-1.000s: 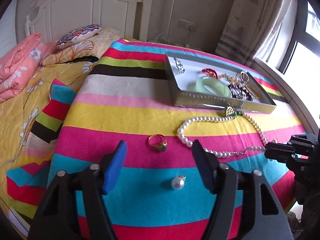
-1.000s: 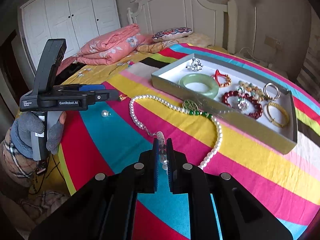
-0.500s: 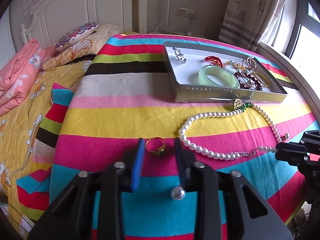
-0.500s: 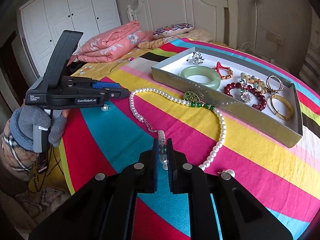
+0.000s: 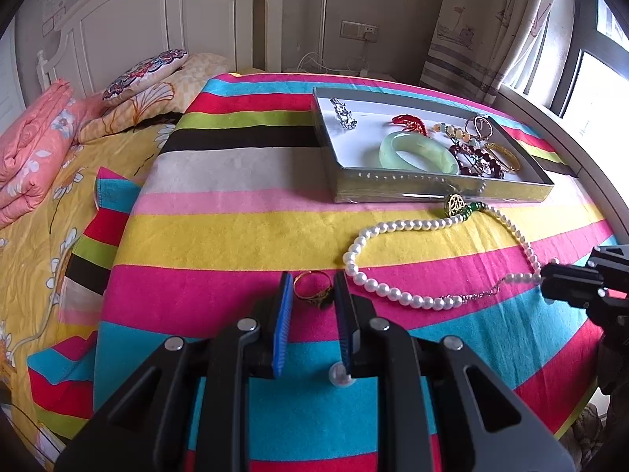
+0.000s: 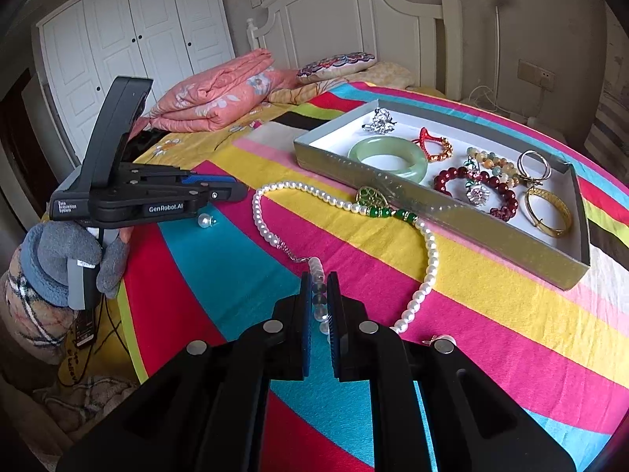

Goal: Organize jewelry
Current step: 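Lift the pearl necklace with the right tool while the left tool grasps the gold ring, then drop the gold ring into the box with the left tool while the right tool drops the necklace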

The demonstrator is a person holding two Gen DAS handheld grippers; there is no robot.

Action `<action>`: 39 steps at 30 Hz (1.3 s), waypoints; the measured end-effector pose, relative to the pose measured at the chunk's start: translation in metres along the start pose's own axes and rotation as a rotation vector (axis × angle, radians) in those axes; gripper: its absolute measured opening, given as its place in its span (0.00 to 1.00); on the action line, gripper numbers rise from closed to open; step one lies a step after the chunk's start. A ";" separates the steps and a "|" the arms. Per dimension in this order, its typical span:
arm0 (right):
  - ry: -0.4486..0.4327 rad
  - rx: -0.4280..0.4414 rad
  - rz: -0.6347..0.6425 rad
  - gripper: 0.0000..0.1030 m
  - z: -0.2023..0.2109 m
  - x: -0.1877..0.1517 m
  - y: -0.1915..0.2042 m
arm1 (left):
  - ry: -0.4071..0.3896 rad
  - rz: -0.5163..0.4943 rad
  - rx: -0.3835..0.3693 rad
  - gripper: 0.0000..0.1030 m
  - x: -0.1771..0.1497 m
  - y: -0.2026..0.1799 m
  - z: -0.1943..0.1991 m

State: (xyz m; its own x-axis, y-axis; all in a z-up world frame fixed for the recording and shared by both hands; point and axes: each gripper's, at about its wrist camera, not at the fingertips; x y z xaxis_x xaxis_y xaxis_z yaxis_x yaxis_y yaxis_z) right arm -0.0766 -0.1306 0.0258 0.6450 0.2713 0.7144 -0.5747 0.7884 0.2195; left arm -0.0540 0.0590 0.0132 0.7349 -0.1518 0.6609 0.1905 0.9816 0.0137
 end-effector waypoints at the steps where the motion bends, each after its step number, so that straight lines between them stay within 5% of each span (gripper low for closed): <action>1: -0.014 0.007 -0.004 0.10 0.003 0.001 0.001 | -0.002 -0.006 0.007 0.20 0.000 -0.001 0.001; 28: -0.338 -0.072 0.103 0.10 0.093 0.073 0.024 | -0.074 -0.074 0.054 0.20 0.014 -0.018 0.031; 39: -0.444 -0.126 0.142 0.10 0.116 0.122 0.025 | -0.152 -0.149 0.044 0.20 0.062 -0.039 0.051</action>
State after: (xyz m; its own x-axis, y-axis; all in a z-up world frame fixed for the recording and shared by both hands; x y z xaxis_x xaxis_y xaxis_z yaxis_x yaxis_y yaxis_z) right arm -0.0708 -0.1416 0.1951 0.2714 0.1404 0.9522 -0.5584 0.8288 0.0370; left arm -0.0489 0.0169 0.0916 0.5937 -0.2799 0.7544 0.2587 0.9542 0.1505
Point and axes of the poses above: each gripper's, at about its wrist camera, not at the fingertips, and z roughly against the way its jaws point, y to its left, x to its top, and after that the axes turned 5 degrees about -z, right-handed
